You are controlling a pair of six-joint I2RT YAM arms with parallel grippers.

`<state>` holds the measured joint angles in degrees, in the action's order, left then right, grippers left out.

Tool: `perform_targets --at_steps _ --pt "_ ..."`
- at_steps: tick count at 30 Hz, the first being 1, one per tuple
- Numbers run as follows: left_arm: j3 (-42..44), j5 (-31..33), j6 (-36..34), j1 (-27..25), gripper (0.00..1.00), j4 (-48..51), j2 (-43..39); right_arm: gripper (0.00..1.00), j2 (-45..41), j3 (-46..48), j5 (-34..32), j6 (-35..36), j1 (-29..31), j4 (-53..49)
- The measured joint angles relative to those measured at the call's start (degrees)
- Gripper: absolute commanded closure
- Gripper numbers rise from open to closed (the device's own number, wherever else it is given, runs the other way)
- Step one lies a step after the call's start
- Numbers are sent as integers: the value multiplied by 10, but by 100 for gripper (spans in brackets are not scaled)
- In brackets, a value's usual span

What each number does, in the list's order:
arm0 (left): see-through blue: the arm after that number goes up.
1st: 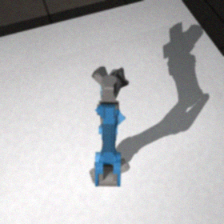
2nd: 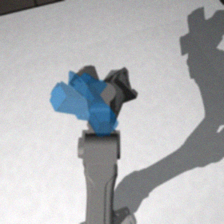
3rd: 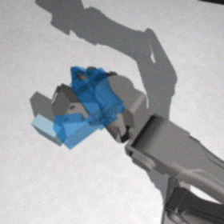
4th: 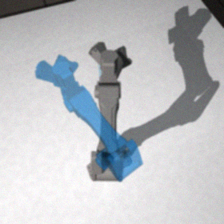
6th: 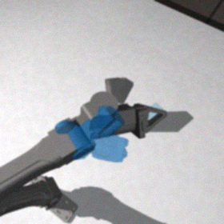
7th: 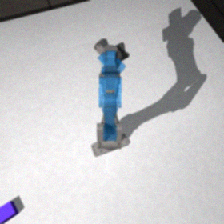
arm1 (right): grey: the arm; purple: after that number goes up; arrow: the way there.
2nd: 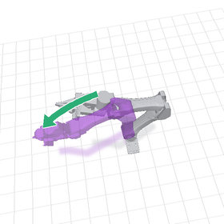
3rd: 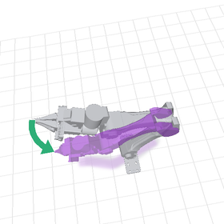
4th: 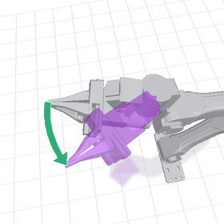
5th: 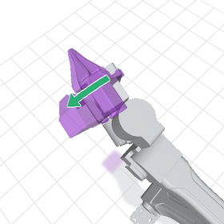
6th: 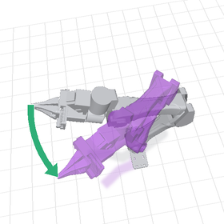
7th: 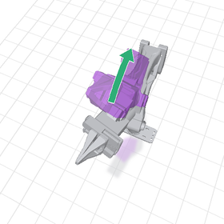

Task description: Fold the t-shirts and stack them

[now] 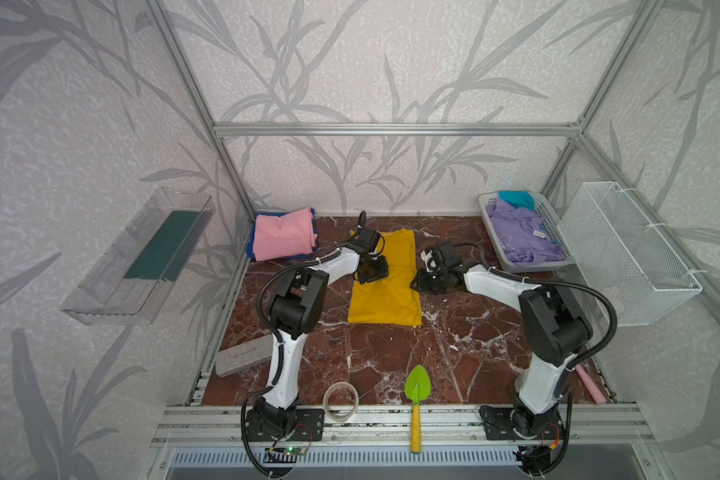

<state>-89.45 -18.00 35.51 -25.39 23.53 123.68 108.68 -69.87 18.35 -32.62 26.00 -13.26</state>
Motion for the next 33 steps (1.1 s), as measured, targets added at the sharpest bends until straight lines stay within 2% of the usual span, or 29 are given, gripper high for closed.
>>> perform_targets --at_steps 4,5,6,7,8,14,20,22,26,27,33 --pt "-4 3 0 -6 67 6 0 71 53 -24 8 -1 -19 3" --pt "-5 3 0 -7 67 9 0 75 62 -26 12 -1 -23 3" --pt "-5 4 0 -8 67 10 0 82 68 -28 17 -2 -26 5" --pt "-6 4 0 -8 67 12 0 94 72 -34 23 -2 -29 5" --pt "-6 4 0 -8 67 14 0 100 77 -39 25 -2 -32 6" --pt "-14 6 -1 -8 67 25 2 100 83 -65 29 -3 -53 9" --pt "-14 6 -4 -10 67 23 3 100 85 -143 28 16 -76 -4" --pt "-14 6 -5 -11 67 22 3 92 86 -148 30 20 -76 0" --pt "-21 10 -9 -12 67 28 7 58 97 -135 31 23 -76 1" --pt "-24 12 -10 -12 67 32 8 54 101 -132 30 24 -76 0" --pt "-54 45 -33 -12 62 75 9 51 102 -112 8 38 -81 -13"
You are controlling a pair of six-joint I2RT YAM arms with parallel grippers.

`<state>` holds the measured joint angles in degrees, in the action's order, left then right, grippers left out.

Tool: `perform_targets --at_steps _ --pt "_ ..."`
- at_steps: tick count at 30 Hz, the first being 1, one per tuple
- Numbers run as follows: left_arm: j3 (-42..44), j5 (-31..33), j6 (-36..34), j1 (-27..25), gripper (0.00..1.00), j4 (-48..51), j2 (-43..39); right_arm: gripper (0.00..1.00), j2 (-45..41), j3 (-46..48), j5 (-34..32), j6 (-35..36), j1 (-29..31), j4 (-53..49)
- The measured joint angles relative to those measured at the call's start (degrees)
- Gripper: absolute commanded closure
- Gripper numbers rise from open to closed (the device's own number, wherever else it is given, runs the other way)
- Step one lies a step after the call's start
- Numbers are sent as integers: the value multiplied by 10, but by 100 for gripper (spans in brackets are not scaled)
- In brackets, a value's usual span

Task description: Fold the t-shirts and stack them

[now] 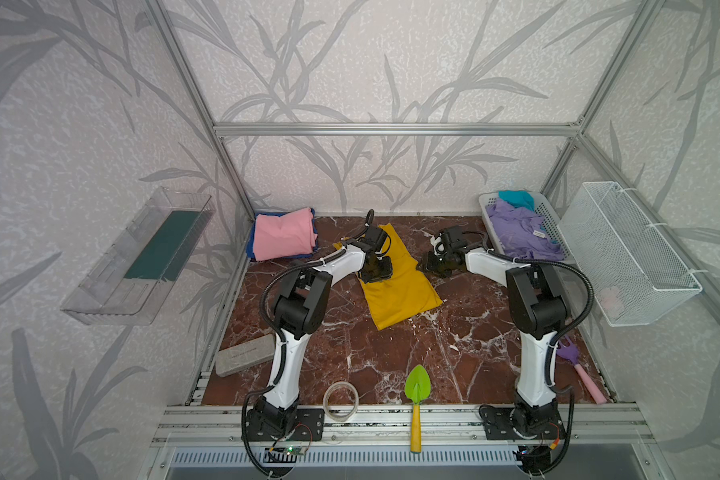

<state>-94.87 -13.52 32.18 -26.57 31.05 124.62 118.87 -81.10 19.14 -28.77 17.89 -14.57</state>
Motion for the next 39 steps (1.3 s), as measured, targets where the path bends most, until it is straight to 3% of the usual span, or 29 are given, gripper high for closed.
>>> perform_targets --at_steps 6,10,14,17,23,30,33,35,36,37,39 --pt "-7 46 -10 9 56 41 -39 47 -87 89 -24 31 -2 -18" --pt "46 61 -9 5 54 44 -136 44 -167 167 -31 49 -2 -39" --pt "139 57 -1 -31 51 32 -249 44 -186 214 -31 59 -2 -43" --pt "207 41 11 -64 48 16 -288 51 -183 232 -26 63 -2 -49" --pt "316 6 49 -109 46 -18 -273 68 -161 231 -10 59 -2 -30" --pt "347 -1 75 -117 45 -52 -255 89 -148 232 7 46 -2 2" --pt "348 -2 82 -117 57 -76 -240 98 -147 238 11 42 -2 12" --pt "351 -4 88 -117 88 -94 -226 100 -147 240 15 40 -3 17" --pt "352 -5 90 -116 95 -98 -222 100 -148 242 16 39 -3 19" --pt "354 -6 90 -116 100 -106 -220 100 -148 243 16 39 -4 21" --pt "356 -8 92 -116 100 -115 -219 100 -150 247 15 38 -7 25"
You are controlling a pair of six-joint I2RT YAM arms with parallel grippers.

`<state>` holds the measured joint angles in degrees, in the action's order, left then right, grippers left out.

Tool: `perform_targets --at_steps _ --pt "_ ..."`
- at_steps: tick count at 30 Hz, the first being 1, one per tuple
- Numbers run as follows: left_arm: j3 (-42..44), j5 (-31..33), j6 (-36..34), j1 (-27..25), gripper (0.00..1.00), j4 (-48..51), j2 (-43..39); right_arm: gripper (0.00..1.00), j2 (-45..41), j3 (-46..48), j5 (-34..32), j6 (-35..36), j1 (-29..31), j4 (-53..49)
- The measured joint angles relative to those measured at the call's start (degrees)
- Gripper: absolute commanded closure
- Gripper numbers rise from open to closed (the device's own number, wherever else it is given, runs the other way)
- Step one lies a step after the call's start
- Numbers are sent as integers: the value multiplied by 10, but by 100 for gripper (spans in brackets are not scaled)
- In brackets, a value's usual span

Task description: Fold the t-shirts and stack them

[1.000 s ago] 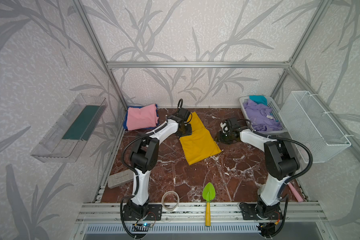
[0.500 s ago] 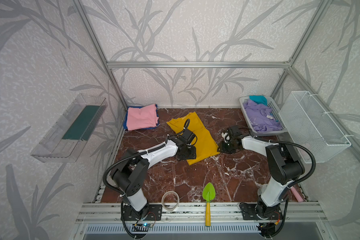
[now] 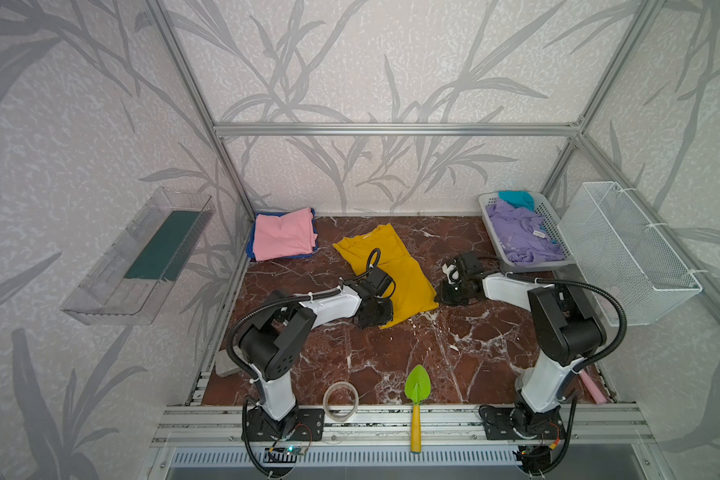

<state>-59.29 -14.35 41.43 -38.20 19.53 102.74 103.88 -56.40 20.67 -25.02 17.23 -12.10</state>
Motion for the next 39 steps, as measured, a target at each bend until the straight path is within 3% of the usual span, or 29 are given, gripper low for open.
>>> perform_targets --at_steps 7,15,17,20,26,32,39 --pt "38 -2 -3 9 100 -30 -22 100 -21 33 14 -13 -34 14" --pt "67 -4 -5 11 99 -50 -38 100 -85 101 13 -22 -22 7" --pt "75 -3 -7 11 73 -47 -46 100 -108 127 11 -30 -8 7" --pt "88 -2 -6 11 56 -36 -71 99 -144 163 2 -49 34 7" --pt "124 14 -3 12 48 40 -135 53 -223 229 -4 -89 90 11" --pt "151 24 -2 12 46 81 -168 41 -309 263 -49 -118 90 -32" --pt "156 23 2 12 46 72 -164 40 -329 270 -54 -150 106 -20"
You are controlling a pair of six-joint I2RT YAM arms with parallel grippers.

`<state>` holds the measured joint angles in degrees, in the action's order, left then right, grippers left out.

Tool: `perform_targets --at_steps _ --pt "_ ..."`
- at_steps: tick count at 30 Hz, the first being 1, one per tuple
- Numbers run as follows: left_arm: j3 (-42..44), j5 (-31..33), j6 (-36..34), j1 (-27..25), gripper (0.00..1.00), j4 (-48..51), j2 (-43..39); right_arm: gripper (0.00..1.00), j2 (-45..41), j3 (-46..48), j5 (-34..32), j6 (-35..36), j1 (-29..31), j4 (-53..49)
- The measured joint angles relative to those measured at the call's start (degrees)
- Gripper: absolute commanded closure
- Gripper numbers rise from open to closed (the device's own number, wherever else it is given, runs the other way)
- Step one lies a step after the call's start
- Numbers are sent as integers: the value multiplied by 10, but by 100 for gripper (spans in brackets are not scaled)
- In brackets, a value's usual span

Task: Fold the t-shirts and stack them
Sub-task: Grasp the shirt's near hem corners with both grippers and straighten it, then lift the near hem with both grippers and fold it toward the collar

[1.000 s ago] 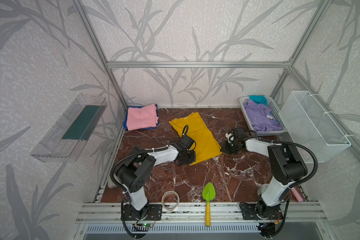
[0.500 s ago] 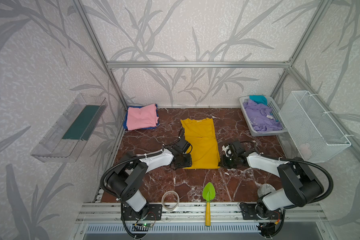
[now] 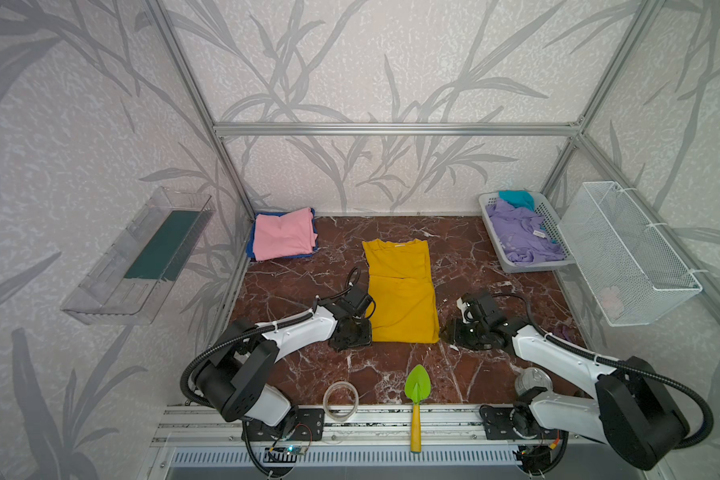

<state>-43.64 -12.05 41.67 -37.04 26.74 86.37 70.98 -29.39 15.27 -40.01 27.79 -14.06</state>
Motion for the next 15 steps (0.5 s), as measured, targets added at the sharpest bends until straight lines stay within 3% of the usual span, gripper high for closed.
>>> perform_targets --at_steps 5,7,8,11,14,15 --pt "-8 -10 6 0 46 -28 13 44 57 -7 10 -15 24 58" --pt "-8 -12 6 0 51 -33 14 50 76 -11 18 -23 31 89" --pt "-8 -12 8 0 58 -36 15 57 86 -12 20 -27 34 105" --pt "-7 -16 12 1 100 -47 27 81 106 -12 24 -35 37 130" --pt "-9 -23 12 3 100 -61 36 98 111 -7 26 -41 37 135" --pt "-9 -24 12 3 100 -63 36 100 110 -6 26 -43 38 135"
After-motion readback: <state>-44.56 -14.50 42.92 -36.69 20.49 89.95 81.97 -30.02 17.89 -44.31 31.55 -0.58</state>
